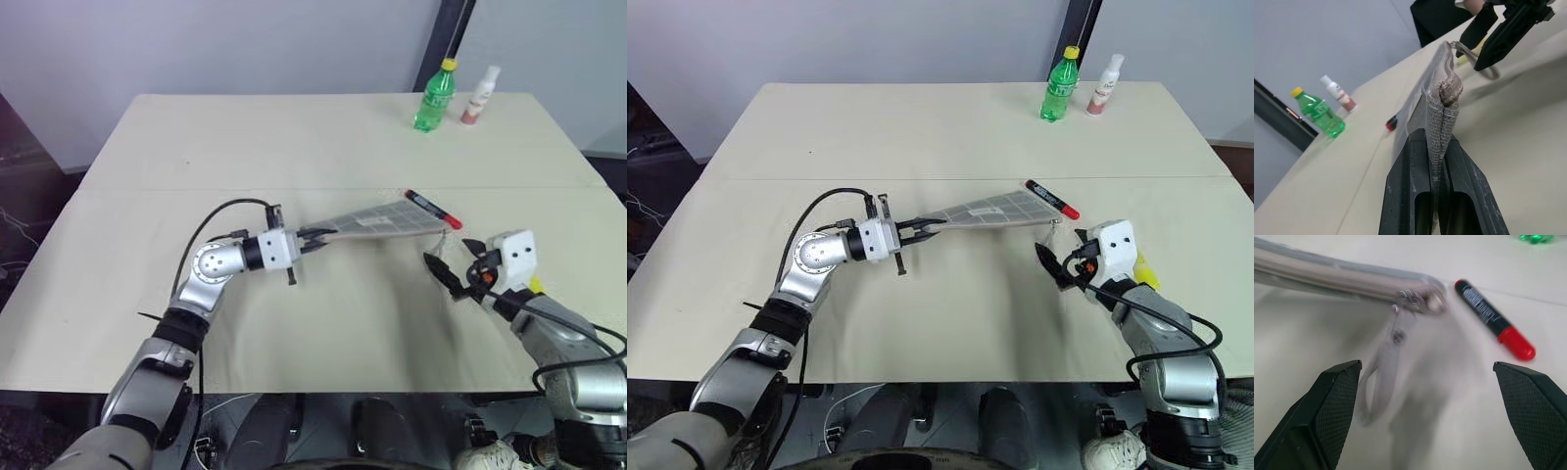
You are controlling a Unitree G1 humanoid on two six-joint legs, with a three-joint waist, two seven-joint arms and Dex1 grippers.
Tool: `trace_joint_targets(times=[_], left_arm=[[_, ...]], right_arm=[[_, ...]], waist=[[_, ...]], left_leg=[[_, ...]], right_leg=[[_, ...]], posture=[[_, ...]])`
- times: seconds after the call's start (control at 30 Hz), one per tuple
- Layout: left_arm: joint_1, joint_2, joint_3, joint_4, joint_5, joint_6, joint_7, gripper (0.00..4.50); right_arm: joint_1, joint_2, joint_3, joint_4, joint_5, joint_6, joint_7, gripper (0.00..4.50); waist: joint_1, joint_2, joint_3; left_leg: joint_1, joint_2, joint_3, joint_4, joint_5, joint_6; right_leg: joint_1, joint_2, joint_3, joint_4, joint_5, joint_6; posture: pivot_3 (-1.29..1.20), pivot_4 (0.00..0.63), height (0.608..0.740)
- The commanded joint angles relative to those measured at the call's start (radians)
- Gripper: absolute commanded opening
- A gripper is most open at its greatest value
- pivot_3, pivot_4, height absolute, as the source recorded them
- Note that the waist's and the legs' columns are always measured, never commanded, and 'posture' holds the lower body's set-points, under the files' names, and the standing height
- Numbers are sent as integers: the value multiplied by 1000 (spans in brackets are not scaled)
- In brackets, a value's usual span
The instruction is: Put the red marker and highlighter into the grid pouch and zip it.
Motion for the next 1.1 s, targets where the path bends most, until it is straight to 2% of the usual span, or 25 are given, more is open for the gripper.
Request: trace_joint_targets(times=[0.03, 0.13, 0.37, 0.47, 0.67, 0.8, 0.9, 1.1], left_arm=[[-4, 3, 19, -39, -15, -8, 9, 0], [-1, 6, 20, -40, -11, -13, 11, 0], [-5, 10, 14, -34, 2, -21, 16, 0], [-8, 14, 11, -23, 26, -35, 28, 0], [-4, 18, -15, -5, 77, -78, 36, 0], [4, 11, -26, -2, 79, -85, 32, 0], [8, 16, -39, 10, 88, -98, 21, 0], [-5, 21, -64, 69, 151, -144, 43, 0]], right_arm=[[-34, 19, 9, -33, 72, 62, 2, 4471], [-69, 53, 5, -20, 97, 87, -33, 3672], [-117, 80, 17, 16, 108, 98, -49, 39], [-100, 36, 29, 1, 98, 103, -16, 39], [-72, -160, 230, -58, -84, 42, 83, 39], [-144, -171, 344, -80, -142, 20, 115, 39], [-177, -129, 351, -78, -120, 25, 119, 39], [-220, -177, 457, -115, -148, -55, 271, 39]], waist=[[-2, 0, 0], [-2, 0, 0], [-1, 0, 0], [-1, 0, 0], [-4, 0, 0], [-6, 0, 0], [-3, 0, 0], [-1, 0, 0]], left_leg=[[0, 0, 0, 0, 0, 0], [0, 0, 0, 0, 0, 0], [0, 0, 0, -1, 0, 0], [0, 0, 0, -1, 0, 0], [0, 0, 1, -1, 0, 0], [0, 1, 1, -1, 0, 0], [0, 1, 0, -1, 0, 0], [-1, -1, 1, -1, 0, 0]], right_leg=[[0, 0, 0, 0, 0, 0], [0, 0, 0, 0, 0, 0], [-1, 0, 0, 0, 0, 0], [-1, 0, 0, 0, 1, 2], [-1, 0, 0, 0, 0, 0], [-2, 0, 0, 0, 0, 0], [-1, 0, 0, 0, 0, 0], [-1, -1, 0, 0, 0, 0]], posture=[[0, 150, 740], [0, 150, 740], [0, 150, 740], [0, 150, 740], [0, 150, 740], [0, 150, 740], [0, 150, 740], [0, 150, 740]])
